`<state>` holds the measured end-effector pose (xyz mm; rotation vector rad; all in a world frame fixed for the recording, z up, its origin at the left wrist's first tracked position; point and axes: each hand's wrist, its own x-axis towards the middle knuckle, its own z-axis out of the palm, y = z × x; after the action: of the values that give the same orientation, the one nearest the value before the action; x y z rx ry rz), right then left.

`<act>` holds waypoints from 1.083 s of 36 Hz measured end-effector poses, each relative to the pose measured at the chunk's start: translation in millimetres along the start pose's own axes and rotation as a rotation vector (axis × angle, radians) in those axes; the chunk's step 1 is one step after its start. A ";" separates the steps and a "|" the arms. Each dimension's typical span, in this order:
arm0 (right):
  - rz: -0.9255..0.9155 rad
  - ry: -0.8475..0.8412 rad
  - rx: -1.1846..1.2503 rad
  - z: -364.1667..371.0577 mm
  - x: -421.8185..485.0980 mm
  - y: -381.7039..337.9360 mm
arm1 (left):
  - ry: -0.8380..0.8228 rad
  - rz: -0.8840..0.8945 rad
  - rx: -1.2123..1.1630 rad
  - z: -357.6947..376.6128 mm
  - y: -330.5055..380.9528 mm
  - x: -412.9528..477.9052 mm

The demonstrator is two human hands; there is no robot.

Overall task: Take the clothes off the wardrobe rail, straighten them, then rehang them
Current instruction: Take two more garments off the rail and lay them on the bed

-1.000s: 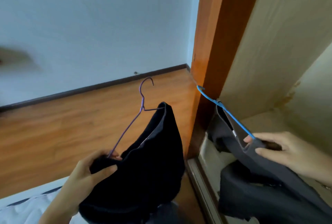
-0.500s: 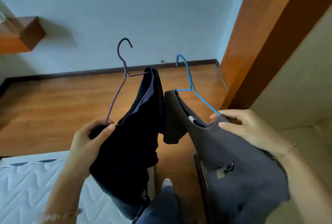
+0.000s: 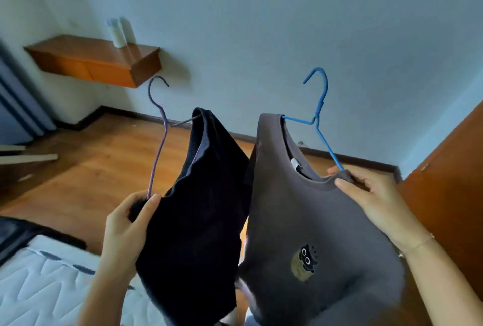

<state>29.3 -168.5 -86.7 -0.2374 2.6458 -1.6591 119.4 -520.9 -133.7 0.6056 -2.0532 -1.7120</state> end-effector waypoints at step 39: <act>-0.846 -1.619 -0.107 435.3 473.5 -152.2 | 1.341 -0.508 0.211 61.0 15.7 129.2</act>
<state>-381.6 -685.8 -107.2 -1.8418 1.2877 -0.5891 -22.6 -541.4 -125.2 1.8091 -1.0860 -0.7491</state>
